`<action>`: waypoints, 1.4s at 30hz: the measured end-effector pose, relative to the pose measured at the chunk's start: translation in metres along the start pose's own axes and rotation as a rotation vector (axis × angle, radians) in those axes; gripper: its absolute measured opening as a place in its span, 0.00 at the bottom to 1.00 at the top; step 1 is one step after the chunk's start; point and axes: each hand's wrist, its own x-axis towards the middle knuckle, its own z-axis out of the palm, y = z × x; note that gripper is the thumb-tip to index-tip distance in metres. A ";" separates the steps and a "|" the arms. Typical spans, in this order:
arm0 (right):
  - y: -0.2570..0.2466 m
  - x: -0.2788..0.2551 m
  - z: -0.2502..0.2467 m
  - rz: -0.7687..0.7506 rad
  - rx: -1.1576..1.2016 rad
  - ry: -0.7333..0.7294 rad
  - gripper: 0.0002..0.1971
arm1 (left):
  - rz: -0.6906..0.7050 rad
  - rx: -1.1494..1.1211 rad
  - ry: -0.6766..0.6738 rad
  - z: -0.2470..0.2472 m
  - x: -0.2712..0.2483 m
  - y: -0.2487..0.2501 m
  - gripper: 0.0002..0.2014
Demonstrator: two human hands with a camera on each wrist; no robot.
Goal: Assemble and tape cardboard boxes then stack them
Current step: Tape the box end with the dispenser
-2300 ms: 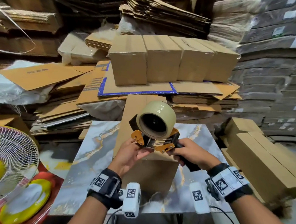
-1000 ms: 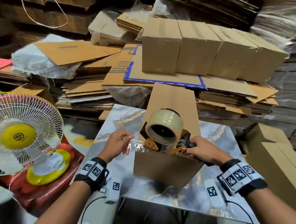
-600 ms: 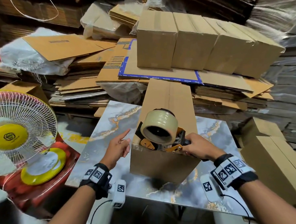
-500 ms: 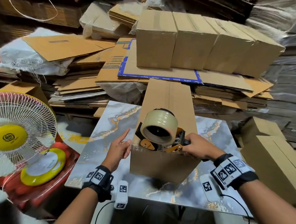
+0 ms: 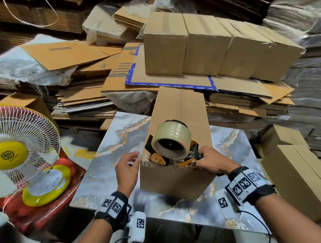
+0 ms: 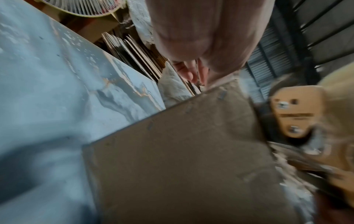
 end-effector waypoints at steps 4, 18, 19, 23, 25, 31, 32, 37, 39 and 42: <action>0.003 0.003 -0.003 -0.005 -0.020 -0.016 0.14 | -0.108 -0.111 0.055 0.007 -0.015 0.011 0.15; 0.022 0.015 -0.004 -0.138 0.057 -0.083 0.09 | -0.237 0.120 -0.015 0.027 -0.014 0.055 0.18; 0.023 0.016 -0.004 -0.145 0.063 -0.084 0.09 | -0.274 0.117 -0.014 0.028 -0.012 0.054 0.18; 0.028 0.021 -0.002 -0.166 0.068 -0.086 0.06 | -0.344 0.167 -0.072 0.024 -0.007 0.056 0.13; 0.030 0.024 -0.001 -0.180 0.061 -0.084 0.08 | -0.357 0.163 -0.097 0.023 -0.009 0.061 0.12; 0.034 0.031 -0.001 -0.231 0.043 -0.110 0.08 | -0.413 0.145 -0.107 0.024 -0.006 0.068 0.09; 0.035 0.032 -0.001 -0.238 0.046 -0.117 0.08 | -0.428 0.150 -0.107 0.025 -0.006 0.068 0.11; 0.042 0.031 -0.011 -0.257 0.068 -0.174 0.08 | -0.509 0.107 -0.067 0.031 -0.010 0.068 0.08; 0.056 0.028 -0.019 -0.239 0.076 -0.186 0.08 | -0.533 0.091 -0.054 0.031 -0.008 0.062 0.12; 0.091 0.018 -0.037 -0.207 0.066 -0.179 0.14 | -0.601 0.051 -0.052 0.031 -0.005 0.061 0.18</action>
